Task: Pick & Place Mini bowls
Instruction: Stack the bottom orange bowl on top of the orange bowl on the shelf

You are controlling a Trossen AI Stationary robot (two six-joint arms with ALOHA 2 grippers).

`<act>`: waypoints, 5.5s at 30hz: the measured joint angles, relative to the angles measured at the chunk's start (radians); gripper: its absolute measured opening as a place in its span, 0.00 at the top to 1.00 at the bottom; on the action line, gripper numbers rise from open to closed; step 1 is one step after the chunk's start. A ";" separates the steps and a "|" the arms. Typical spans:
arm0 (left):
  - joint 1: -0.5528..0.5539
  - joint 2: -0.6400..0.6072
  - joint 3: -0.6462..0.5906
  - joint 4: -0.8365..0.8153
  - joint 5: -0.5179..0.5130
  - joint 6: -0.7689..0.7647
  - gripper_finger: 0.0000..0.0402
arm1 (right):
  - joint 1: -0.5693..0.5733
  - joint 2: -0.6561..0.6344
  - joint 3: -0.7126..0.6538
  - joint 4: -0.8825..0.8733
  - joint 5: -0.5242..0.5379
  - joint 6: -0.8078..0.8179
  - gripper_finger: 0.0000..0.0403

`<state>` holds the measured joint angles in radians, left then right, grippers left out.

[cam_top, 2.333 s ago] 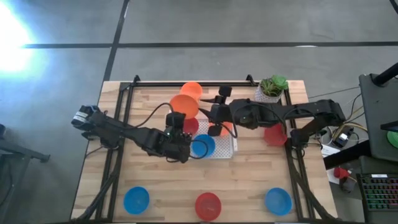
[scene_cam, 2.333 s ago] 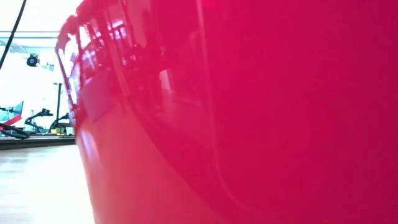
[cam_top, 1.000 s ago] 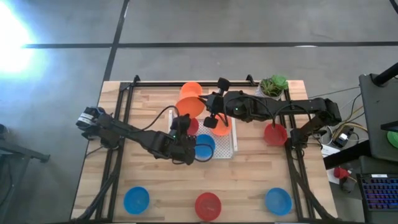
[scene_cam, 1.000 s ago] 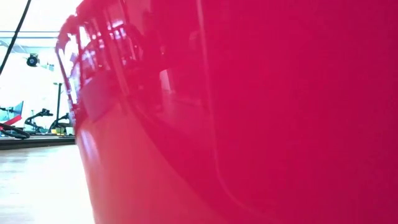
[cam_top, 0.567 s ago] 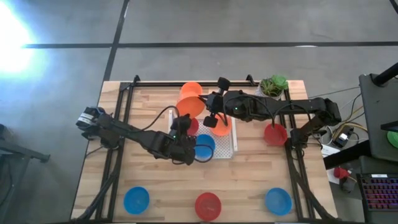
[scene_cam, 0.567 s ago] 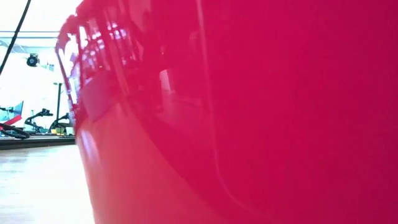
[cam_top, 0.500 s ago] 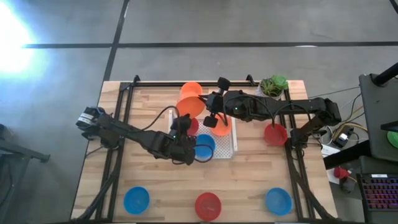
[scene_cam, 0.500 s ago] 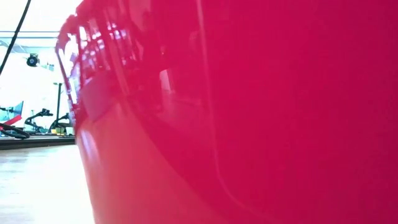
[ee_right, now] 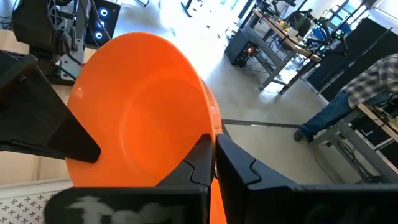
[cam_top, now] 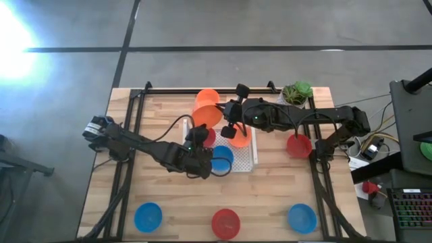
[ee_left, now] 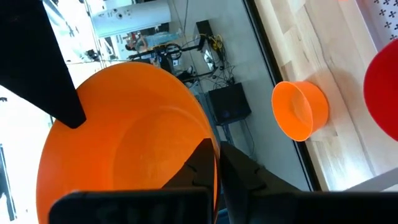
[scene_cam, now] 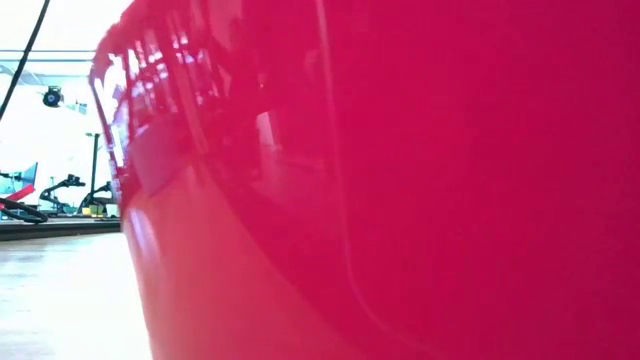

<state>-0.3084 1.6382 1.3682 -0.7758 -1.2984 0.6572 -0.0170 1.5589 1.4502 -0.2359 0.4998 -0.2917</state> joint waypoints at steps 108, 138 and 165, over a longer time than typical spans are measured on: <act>-0.002 -0.291 0.000 -0.056 0.084 -0.785 0.81 | -0.289 0.231 0.031 -0.706 -0.362 0.261 0.98; -0.002 -0.291 -0.002 -0.056 0.083 -0.786 0.81 | -0.289 0.232 0.022 -0.698 -0.362 0.235 0.78; -0.002 -0.291 -0.002 -0.056 0.106 -0.785 0.81 | -0.287 0.266 0.011 -0.612 -0.378 0.202 0.78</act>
<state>-0.3107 1.3468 1.3666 -0.8314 -1.1923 -0.1276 -0.3035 1.8249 1.4613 -0.8475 0.1219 -0.0893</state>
